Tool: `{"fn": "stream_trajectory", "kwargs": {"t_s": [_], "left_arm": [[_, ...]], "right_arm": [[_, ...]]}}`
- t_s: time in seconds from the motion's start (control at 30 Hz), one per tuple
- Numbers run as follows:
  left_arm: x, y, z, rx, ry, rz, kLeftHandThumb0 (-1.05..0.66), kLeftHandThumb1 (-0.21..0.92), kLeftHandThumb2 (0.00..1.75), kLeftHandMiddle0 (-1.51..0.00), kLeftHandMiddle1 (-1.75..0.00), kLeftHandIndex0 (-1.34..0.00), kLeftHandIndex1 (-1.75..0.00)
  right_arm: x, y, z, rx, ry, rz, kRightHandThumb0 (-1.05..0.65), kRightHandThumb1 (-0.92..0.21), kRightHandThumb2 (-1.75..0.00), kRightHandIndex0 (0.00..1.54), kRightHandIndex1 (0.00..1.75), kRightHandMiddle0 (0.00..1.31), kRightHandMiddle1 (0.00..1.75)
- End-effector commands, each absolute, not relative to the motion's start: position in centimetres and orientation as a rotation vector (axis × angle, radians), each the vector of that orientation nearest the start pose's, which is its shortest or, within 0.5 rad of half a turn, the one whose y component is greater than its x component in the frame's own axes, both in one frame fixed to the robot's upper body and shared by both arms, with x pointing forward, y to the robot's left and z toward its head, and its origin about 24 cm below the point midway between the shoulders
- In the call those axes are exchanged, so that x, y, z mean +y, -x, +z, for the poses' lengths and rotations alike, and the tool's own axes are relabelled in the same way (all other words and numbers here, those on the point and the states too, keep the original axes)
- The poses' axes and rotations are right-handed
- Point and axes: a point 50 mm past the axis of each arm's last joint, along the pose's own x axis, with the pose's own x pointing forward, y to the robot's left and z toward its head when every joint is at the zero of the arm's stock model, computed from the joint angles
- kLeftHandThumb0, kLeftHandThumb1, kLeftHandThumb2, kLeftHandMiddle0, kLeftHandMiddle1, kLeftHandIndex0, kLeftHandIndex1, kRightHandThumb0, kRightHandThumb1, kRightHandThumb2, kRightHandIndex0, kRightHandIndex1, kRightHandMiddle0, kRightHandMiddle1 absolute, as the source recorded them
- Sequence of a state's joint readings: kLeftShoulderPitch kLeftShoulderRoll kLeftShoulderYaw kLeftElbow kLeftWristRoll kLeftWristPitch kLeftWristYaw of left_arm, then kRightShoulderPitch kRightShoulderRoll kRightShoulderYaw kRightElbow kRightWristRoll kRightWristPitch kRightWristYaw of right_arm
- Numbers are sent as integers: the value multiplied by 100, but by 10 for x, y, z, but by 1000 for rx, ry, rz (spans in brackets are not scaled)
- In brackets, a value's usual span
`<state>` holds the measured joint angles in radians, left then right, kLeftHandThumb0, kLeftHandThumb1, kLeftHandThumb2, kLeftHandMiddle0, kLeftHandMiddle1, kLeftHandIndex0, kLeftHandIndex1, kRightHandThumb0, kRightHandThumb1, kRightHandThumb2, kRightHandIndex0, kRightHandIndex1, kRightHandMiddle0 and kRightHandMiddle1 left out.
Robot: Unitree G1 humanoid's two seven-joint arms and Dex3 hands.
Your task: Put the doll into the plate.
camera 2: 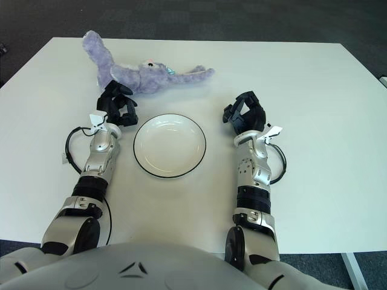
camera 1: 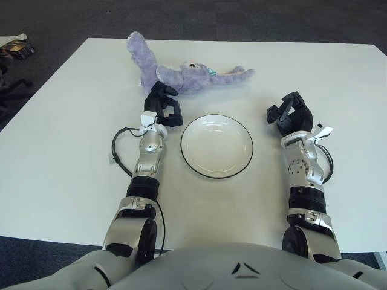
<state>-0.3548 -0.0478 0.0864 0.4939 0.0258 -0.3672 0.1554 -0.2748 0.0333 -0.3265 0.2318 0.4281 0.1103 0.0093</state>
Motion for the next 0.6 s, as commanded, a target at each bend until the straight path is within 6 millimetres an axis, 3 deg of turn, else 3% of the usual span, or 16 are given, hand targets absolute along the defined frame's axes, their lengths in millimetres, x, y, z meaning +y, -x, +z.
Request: {"fn": "stream_trajectory", "kwargs": {"t_s": [0.0, 0.03, 0.13, 0.57], "left_arm": [[141, -298, 28, -114, 28, 163, -1, 16, 150, -61, -175, -60, -175], [141, -298, 28, -116, 24, 168, -1, 12, 151, -71, -175, -65, -161], [141, -298, 28, -117, 18, 173, -2, 9, 151, -77, -175, -68, -154], [141, -297, 29, -136, 8, 181, -2, 8, 152, -81, -175, -69, -148]], "right_arm": [[-190, -282, 10, 203, -565, -240, -48, -31, -133, 124, 175, 62, 175], [-190, -282, 10, 202, -564, -240, -48, -31, -133, 124, 175, 62, 175], [-191, -282, 10, 201, -563, -240, -48, -31, -133, 124, 175, 62, 175], [-191, -282, 11, 197, -556, -236, -48, -31, -133, 124, 175, 62, 175]]}}
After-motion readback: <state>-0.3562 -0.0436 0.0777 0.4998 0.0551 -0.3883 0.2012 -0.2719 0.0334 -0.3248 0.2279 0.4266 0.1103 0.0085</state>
